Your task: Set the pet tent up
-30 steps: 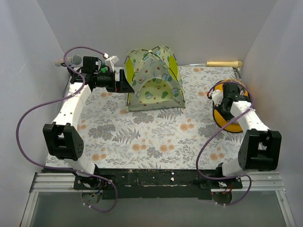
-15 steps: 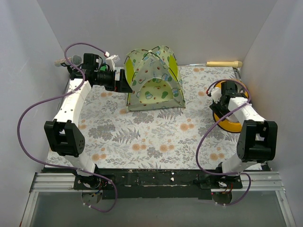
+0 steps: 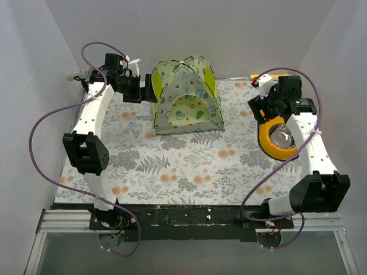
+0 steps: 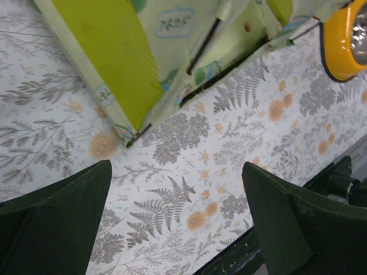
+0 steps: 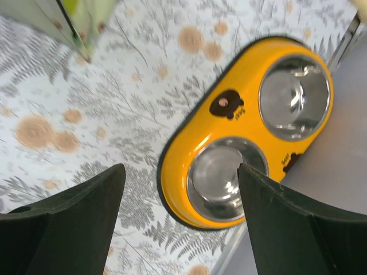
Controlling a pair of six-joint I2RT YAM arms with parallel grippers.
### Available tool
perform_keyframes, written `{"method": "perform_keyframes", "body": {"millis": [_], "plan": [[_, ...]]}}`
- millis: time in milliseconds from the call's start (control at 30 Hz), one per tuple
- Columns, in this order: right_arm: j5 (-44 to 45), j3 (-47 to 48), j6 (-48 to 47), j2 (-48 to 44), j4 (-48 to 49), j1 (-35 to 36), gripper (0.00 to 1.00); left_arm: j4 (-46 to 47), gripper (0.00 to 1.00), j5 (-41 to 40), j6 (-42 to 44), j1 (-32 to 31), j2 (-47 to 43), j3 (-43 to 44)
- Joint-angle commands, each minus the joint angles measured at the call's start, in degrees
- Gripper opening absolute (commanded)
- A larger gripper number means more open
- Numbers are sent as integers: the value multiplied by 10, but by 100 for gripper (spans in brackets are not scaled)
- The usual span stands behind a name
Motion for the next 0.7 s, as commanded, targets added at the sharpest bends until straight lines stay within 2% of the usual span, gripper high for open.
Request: {"method": "perform_keyframes", "body": {"millis": [0,100,167,267,400,500,667], "plan": [[-139,36,109,-53,40,-3,87,-68,98,-106,-4,0,25,96],[-205,3,178,-79,92,-2,88,-36,98,-131,18,0,0,62],[-234,-23,205,-83,98,4,88,9,98,-147,18,0,-40,-4],[-213,-82,228,-95,113,28,88,64,98,-147,19,-6,-102,-102],[-177,-202,249,-154,184,52,88,114,98,-169,18,-30,-184,-236],[-160,-235,247,-183,188,57,89,125,98,-188,10,-34,-219,-282],[-146,-235,243,-211,192,58,90,152,98,-176,10,-34,-261,-305]]}}
